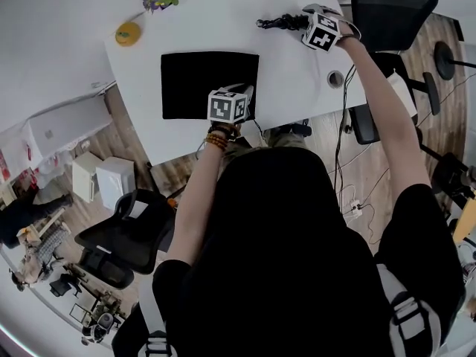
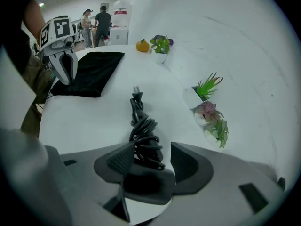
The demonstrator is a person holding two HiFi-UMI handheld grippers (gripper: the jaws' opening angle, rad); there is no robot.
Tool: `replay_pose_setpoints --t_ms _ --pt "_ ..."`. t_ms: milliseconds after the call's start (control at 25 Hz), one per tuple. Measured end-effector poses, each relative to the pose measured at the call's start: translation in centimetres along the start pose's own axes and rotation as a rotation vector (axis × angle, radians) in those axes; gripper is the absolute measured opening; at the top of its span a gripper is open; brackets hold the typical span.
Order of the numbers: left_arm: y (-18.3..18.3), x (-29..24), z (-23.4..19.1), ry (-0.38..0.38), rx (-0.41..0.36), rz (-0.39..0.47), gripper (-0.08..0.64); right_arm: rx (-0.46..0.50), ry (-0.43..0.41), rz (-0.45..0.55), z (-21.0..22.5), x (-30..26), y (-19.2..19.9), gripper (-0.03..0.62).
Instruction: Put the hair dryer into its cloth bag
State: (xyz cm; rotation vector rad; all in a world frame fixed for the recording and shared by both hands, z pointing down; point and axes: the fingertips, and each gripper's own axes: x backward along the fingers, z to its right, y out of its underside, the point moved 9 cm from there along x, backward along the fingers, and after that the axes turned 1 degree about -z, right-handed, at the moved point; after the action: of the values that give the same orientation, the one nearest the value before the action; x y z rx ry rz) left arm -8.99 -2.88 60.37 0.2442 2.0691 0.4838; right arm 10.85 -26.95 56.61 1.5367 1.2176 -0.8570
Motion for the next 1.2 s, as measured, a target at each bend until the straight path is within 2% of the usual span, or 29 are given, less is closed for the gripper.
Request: replay_pose_setpoints --t_ms 160,320,440,600,680,800,920,1200 --pt "0.0 0.1 -0.4 -0.035 -0.023 -0.009 0.04 -0.011 -0.028 0.003 0.2 -0.4 0.0 0.252" --pt "-0.8 1.0 0.4 -0.019 -0.036 0.004 0.04 0.055 -0.065 0.03 0.1 -0.3 -0.3 0.252" --pt "-1.5 2.6 0.7 -0.005 0.008 0.049 0.04 0.014 -0.137 0.115 -0.2 0.0 -1.1 0.255" --pt "-2.2 4.0 0.2 0.028 0.074 0.09 0.04 0.086 -0.163 0.046 -1.2 -1.4 -2.0 0.269" --pt "-2.4 4.4 0.1 0.04 0.094 0.096 0.04 0.103 -0.141 0.01 -1.4 -2.5 -2.3 0.278" --pt "-2.5 4.7 0.1 0.043 0.097 0.089 0.04 0.062 -0.093 -0.045 -1.1 -4.2 -2.2 0.278" --pt "-2.4 5.0 0.0 0.036 0.1 0.083 0.04 0.062 -0.054 -0.084 -1.3 -4.8 -2.5 0.278" --pt "-2.3 4.7 0.0 0.037 0.114 0.09 0.04 0.01 -0.058 -0.038 -2.8 -2.5 -1.8 0.262"
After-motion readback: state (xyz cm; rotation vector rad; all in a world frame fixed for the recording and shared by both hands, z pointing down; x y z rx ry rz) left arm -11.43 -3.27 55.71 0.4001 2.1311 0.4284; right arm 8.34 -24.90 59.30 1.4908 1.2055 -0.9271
